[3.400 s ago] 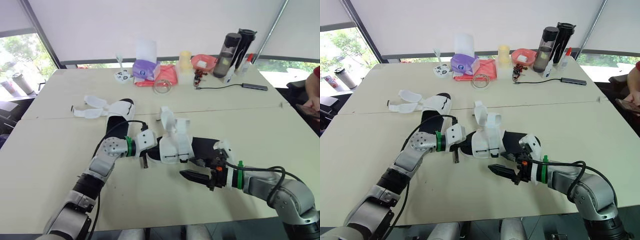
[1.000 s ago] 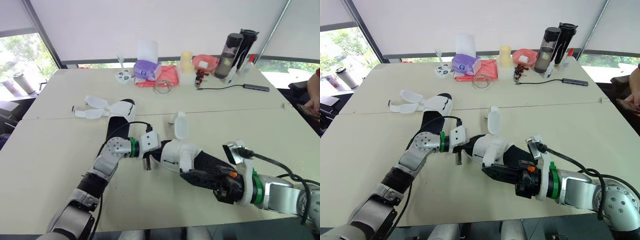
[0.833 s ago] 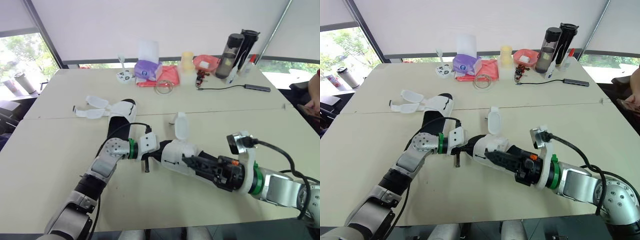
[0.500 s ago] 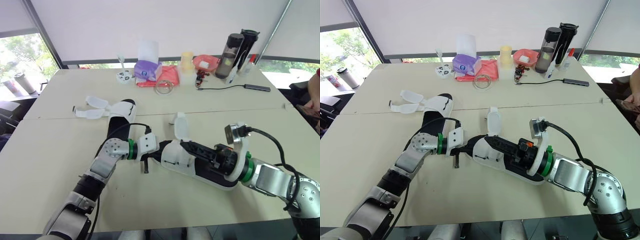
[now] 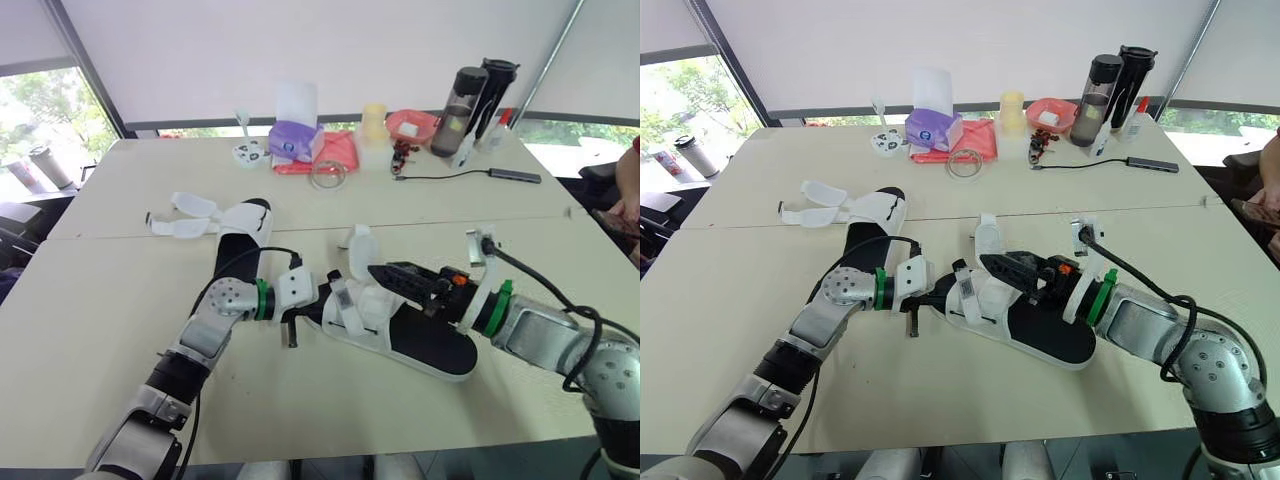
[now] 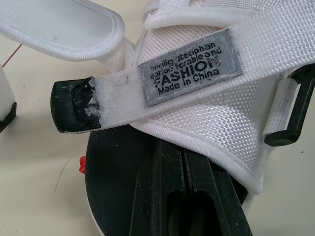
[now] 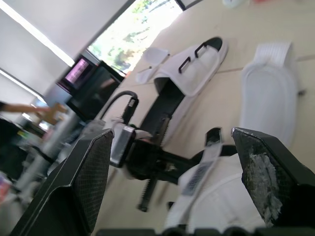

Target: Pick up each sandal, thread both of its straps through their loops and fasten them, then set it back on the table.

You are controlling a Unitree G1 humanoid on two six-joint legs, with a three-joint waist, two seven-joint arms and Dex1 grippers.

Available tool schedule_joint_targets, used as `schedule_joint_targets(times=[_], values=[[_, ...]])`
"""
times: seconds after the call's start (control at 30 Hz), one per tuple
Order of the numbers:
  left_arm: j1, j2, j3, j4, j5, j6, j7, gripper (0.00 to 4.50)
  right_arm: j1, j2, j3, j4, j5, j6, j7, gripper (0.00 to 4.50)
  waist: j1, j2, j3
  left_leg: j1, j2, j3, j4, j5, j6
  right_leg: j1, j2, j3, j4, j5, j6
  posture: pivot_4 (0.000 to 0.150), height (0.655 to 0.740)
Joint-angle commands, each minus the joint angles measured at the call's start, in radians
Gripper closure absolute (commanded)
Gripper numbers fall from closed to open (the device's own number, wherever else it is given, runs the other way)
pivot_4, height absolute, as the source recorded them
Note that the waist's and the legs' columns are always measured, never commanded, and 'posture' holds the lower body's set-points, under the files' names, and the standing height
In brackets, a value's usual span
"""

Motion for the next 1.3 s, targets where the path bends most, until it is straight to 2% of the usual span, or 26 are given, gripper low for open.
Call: schedule_joint_targets(times=[0.03,0.17,0.53,0.73,1.2,1.3], values=[[0.033,-0.006,-0.066,0.070,0.046,0.010,-0.022,4.50,-0.129,-0.087,0.094,-0.036,-0.247,0.004,0.172,0.43,-0.003,0.001,0.000,0.000,0.000,0.000,0.000,0.000,0.000,0.000,0.000,0.000,0.000,-0.001,0.002,0.150,0.7400],[0.020,-0.027,-0.071,0.100,0.055,-0.011,-0.014,4.50,-0.243,-0.052,0.227,0.044,-0.391,0.036,0.286,0.43,0.004,-0.001,-0.002,0.001,0.000,0.001,0.001,0.000,0.000,0.002,0.000,-0.001,0.000,-0.002,0.002,0.150,0.7400],[0.031,-0.040,-0.070,0.105,0.060,-0.032,-0.002,4.50,-0.460,0.116,0.310,0.249,-0.499,0.238,0.396,0.43,0.024,-0.001,-0.003,0.000,-0.001,-0.001,0.002,0.000,0.000,0.001,-0.001,0.000,0.001,0.000,0.000,0.150,0.7400],[0.055,-0.038,-0.063,0.069,0.031,-0.012,-0.018,4.50,-0.525,0.160,0.306,0.330,-0.530,0.355,0.419,0.43,0.024,-0.001,-0.003,0.000,-0.002,-0.001,0.001,0.000,0.000,0.000,-0.001,0.000,0.000,0.002,0.003,0.150,0.7400],[0.072,-0.043,-0.058,0.039,0.017,0.002,-0.008,4.50,-0.600,0.271,0.325,0.472,-0.664,0.464,0.454,0.43,0.023,0.000,-0.003,0.000,-0.002,-0.001,-0.002,0.000,0.000,-0.002,-0.001,0.000,0.000,0.002,0.004,0.150,0.7400],[0.075,-0.042,-0.057,0.041,0.022,-0.002,0.001,4.50,-0.601,0.288,0.320,0.472,-0.669,0.471,0.465,1.21,0.023,0.000,-0.003,0.000,-0.002,-0.001,-0.002,0.000,0.000,-0.002,-0.001,0.000,0.001,0.002,0.004,0.150,0.7400]])
